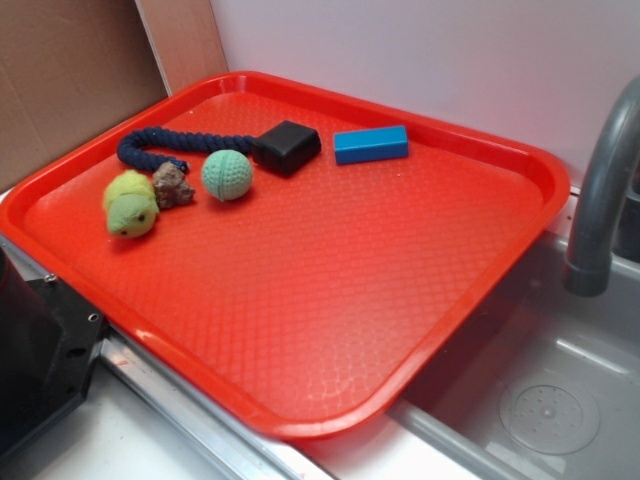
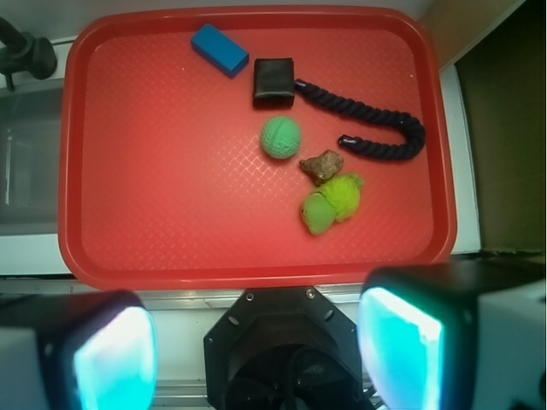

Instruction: Grab the blue rope.

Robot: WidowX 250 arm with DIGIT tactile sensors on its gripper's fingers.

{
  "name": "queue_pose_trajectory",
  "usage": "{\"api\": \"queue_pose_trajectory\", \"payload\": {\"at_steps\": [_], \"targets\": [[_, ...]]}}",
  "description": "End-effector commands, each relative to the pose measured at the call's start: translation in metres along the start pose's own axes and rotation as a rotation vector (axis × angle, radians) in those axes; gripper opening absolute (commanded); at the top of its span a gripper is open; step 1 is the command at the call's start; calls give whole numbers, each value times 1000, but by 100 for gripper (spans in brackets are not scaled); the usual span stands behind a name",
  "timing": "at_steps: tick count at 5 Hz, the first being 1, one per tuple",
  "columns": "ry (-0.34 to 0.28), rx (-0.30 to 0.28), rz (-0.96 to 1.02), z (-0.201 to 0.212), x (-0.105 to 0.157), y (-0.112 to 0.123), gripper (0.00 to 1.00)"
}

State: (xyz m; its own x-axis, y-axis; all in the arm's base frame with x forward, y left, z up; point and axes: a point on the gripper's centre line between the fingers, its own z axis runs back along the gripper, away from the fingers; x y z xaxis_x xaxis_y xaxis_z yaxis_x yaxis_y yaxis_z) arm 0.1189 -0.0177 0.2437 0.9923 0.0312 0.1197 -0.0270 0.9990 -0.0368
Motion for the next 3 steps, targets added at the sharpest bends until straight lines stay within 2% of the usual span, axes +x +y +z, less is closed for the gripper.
{"api": "queue_pose_trajectory", "payload": {"at_steps": [1,2,3], "targets": [[0,0,0,0,0,0,100],[71,10,142,-47,19,40,100],[89,10,342,-87,50,73,100]]}}
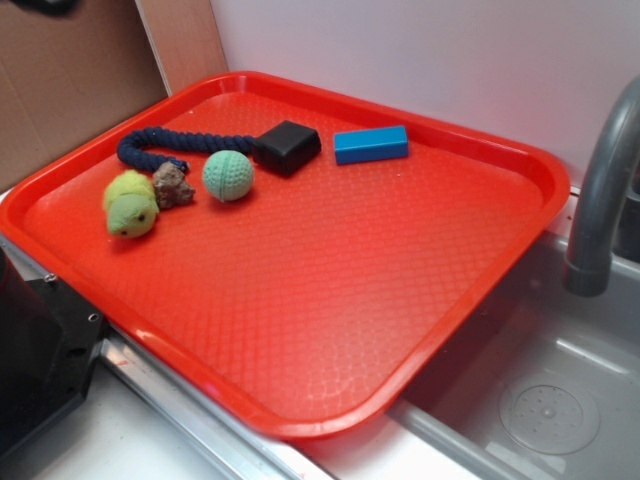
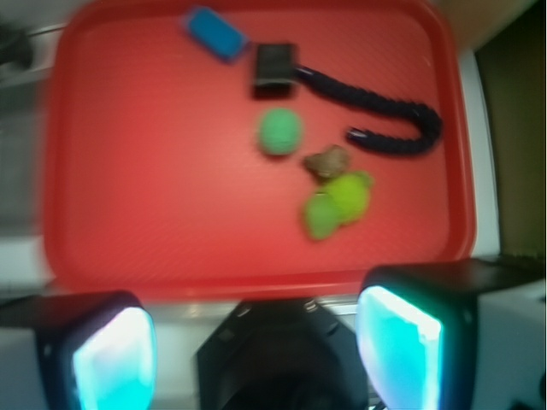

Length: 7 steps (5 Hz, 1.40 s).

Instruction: Grab the blue rope.

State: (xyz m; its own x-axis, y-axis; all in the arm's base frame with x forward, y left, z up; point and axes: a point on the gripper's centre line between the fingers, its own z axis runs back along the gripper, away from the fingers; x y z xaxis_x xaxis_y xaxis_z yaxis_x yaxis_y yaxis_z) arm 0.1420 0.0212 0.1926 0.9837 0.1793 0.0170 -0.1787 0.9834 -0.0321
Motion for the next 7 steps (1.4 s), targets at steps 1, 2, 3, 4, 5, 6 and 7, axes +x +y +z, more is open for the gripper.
{"api": "queue_pose_trajectory", "payload": {"at_steps": [1,2,3,4,5,6,7], "targets": [[-42,-64,438,-55,66,38,100],[-108,-92,684,-71,93,37,100],[-141,-68,874,-87,103,50,100],[-178,-111,989,-102,116,60,100],[-148,-54,1051,-118,131,71,100],[-107,-26,1071,-132,139,76,100],[-64,-7,1084,-147,141,82,100]]}}
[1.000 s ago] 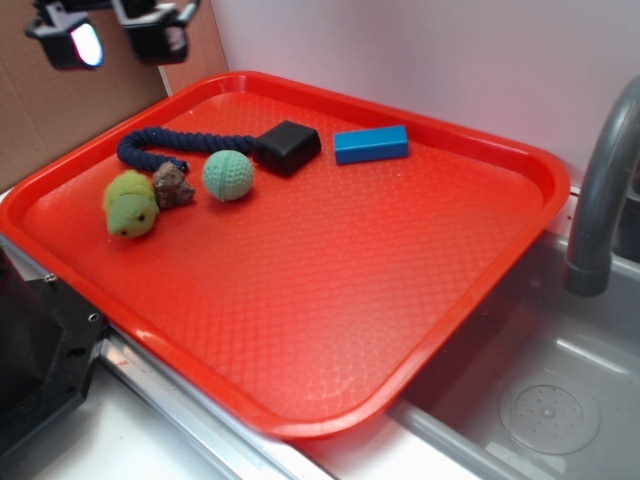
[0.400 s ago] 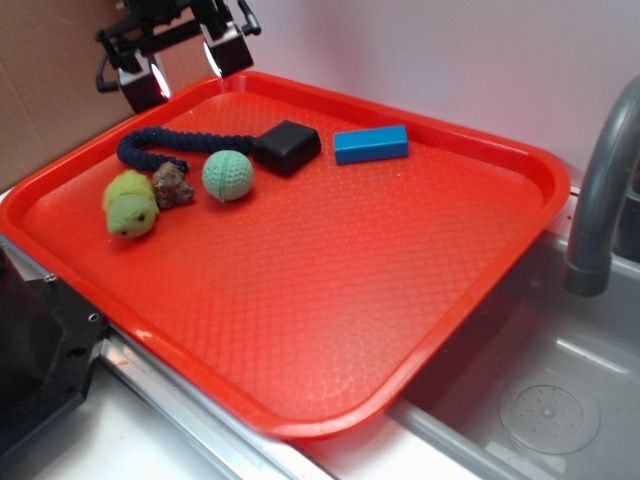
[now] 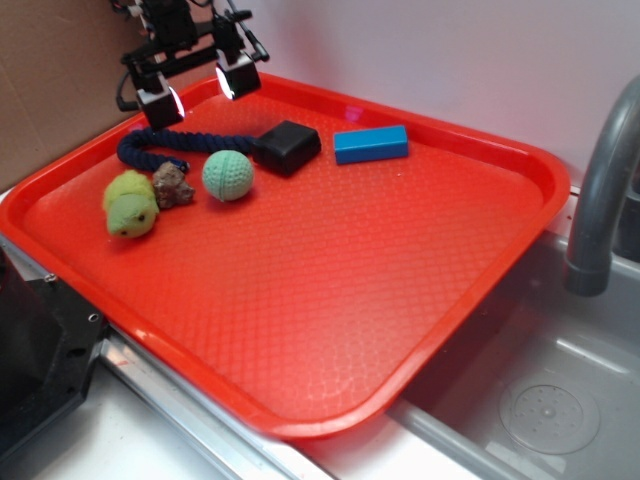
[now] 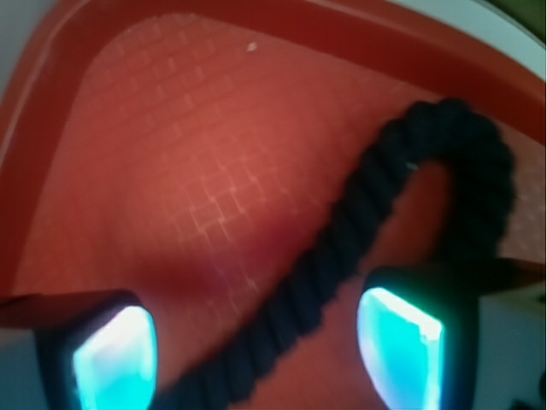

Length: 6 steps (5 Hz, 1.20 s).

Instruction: Grab the blue rope.

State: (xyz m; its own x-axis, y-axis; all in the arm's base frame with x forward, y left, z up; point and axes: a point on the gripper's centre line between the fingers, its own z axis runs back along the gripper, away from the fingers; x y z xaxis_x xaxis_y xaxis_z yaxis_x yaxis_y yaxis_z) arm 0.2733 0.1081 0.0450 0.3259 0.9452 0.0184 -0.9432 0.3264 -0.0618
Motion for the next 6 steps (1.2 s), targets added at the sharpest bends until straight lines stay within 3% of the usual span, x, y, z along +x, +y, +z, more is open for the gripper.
{"api": "queue_pose_trajectory", "payload": {"at_steps": [1,4,6], "targets": [[-4,23,25,-15,12,11,100],[-26,80,-89,-52,-13,25,100],[-17,82,-93,-45,-20,33,100]]}}
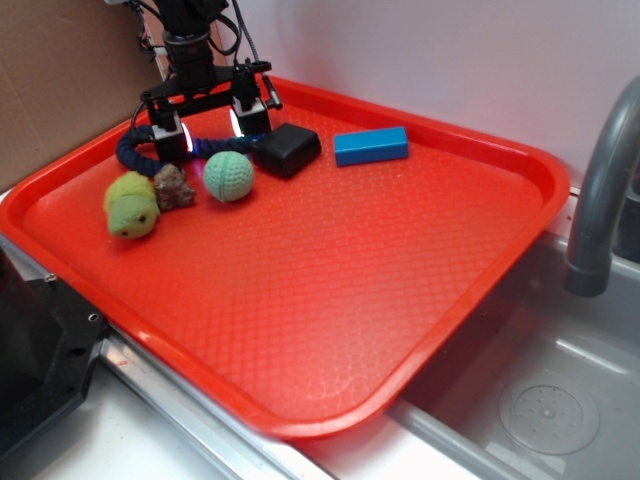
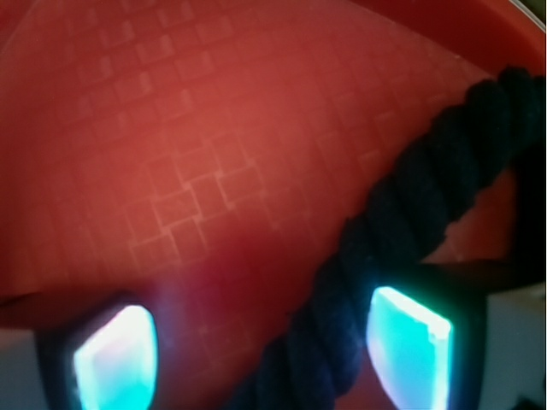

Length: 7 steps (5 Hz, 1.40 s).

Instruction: Grab the blue rope.

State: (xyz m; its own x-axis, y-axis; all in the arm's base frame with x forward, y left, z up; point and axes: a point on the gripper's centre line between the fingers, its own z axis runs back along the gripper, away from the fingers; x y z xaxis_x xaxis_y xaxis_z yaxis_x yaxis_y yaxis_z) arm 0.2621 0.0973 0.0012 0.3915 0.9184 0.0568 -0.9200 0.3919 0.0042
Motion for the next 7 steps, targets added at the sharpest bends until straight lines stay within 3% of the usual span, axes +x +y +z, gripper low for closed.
{"api": "queue_pose_trajectory", "payload": {"at_steps": [1,3,7], "targets": [[21,1,-48,14,-13,28,100],[12,-39,-64,37,-24,38,100],[71,-9,-156,-3,-14,22,100]]}}
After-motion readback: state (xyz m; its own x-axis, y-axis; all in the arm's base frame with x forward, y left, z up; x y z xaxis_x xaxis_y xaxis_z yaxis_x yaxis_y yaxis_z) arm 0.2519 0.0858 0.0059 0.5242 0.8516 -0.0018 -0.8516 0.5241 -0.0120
